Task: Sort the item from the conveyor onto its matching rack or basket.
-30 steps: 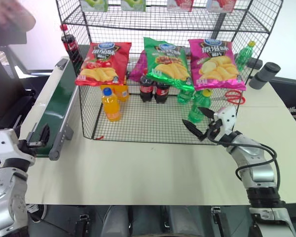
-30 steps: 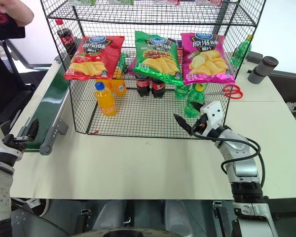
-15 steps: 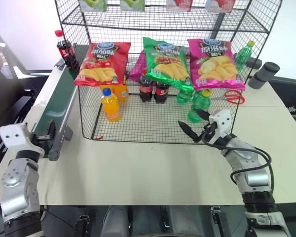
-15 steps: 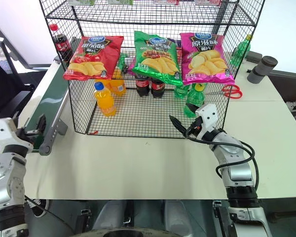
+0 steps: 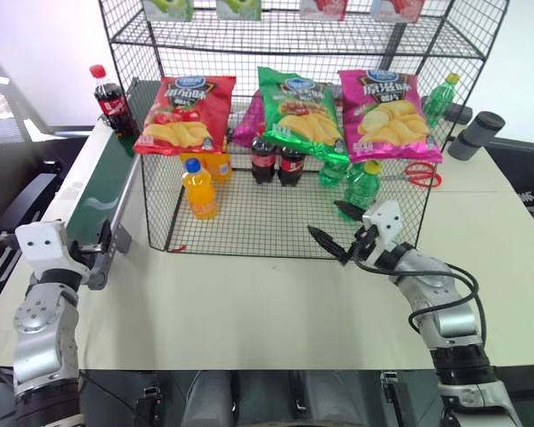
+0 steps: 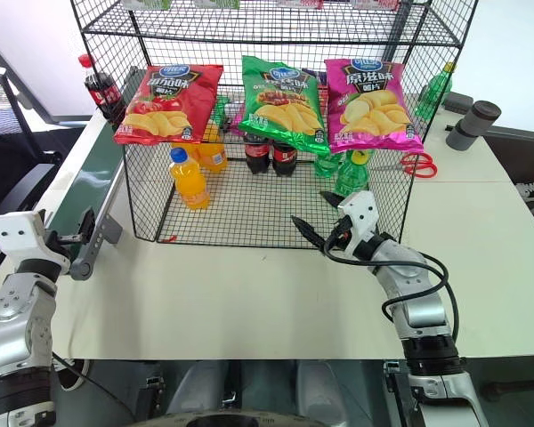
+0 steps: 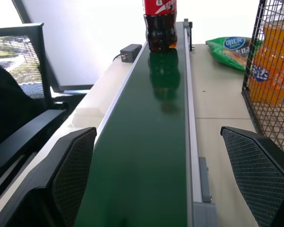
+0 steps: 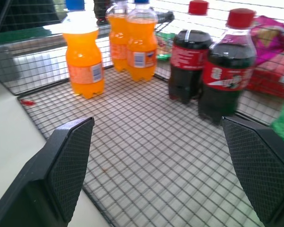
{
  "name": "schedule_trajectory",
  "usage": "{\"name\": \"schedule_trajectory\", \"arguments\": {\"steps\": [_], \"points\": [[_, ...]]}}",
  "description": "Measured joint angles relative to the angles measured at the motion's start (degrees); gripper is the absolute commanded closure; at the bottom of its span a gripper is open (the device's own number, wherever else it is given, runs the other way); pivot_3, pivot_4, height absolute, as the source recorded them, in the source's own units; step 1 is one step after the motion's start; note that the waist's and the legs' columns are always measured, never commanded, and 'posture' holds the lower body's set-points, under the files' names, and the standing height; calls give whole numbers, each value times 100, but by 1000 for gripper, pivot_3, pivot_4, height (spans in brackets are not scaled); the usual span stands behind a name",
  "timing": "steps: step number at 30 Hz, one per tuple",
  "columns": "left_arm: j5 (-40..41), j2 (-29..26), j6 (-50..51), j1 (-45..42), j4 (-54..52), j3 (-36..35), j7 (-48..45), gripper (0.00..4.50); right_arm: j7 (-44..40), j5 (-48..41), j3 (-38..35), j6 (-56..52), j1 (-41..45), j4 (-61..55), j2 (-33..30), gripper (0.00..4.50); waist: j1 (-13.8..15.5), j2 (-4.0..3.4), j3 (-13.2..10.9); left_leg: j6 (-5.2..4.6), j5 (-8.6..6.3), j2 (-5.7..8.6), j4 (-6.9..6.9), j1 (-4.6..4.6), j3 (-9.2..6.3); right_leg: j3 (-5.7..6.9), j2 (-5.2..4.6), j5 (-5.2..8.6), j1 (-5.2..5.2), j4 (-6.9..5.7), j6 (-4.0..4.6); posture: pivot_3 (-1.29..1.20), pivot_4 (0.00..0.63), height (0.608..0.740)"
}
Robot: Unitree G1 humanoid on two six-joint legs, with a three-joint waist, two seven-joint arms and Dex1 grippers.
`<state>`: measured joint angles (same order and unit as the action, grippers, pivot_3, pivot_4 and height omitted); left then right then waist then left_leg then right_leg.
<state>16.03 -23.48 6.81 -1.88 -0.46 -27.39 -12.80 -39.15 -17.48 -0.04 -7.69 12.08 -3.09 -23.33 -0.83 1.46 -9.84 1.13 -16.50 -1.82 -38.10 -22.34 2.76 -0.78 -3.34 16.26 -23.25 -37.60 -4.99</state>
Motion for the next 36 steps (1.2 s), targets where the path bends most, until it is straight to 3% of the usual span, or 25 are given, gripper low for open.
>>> {"name": "schedule_trajectory", "arguments": {"steps": [36], "points": [[-302,243,-629,-390,663,177,711,0,24,-32,548,-185,40,-398,447,51,-3,2,1,0,0,0,0,-1,-2,5,-1,0,-1,-1,0,0,150,740]]}}
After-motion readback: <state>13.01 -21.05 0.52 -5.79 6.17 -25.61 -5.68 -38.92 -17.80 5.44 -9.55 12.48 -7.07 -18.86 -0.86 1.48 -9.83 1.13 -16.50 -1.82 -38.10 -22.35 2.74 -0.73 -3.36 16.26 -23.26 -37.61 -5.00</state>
